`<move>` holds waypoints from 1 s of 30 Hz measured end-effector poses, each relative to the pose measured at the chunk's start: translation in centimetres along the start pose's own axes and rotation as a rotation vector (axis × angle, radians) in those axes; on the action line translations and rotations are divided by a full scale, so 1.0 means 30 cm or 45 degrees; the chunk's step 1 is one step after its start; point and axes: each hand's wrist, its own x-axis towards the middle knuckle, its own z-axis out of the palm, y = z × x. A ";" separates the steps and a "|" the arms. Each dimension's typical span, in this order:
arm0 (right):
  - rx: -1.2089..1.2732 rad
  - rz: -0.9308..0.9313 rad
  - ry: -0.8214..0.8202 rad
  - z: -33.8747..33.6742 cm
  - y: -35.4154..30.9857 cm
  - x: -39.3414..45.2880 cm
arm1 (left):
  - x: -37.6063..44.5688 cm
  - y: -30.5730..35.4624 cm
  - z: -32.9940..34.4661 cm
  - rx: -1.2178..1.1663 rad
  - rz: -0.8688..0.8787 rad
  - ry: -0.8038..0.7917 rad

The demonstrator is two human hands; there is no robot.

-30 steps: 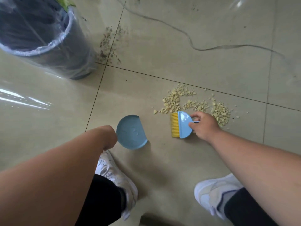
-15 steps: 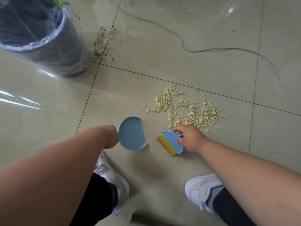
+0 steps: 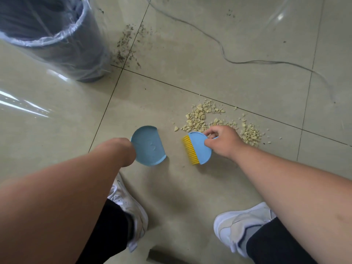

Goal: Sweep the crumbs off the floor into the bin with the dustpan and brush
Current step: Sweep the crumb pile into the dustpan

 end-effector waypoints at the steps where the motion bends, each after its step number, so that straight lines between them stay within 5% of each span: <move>1: 0.094 0.009 0.000 0.045 -0.032 0.012 | 0.004 -0.009 -0.001 0.046 -0.004 0.004; 9: 0.460 0.139 0.176 0.315 -0.209 0.120 | -0.002 -0.012 0.004 0.009 -0.015 0.012; 21: 0.258 0.482 0.458 -0.003 0.101 0.102 | -0.030 0.056 -0.048 -0.023 0.061 0.001; 30: 0.499 0.331 0.371 -0.014 -0.124 0.124 | -0.046 0.103 -0.062 0.012 0.060 -0.019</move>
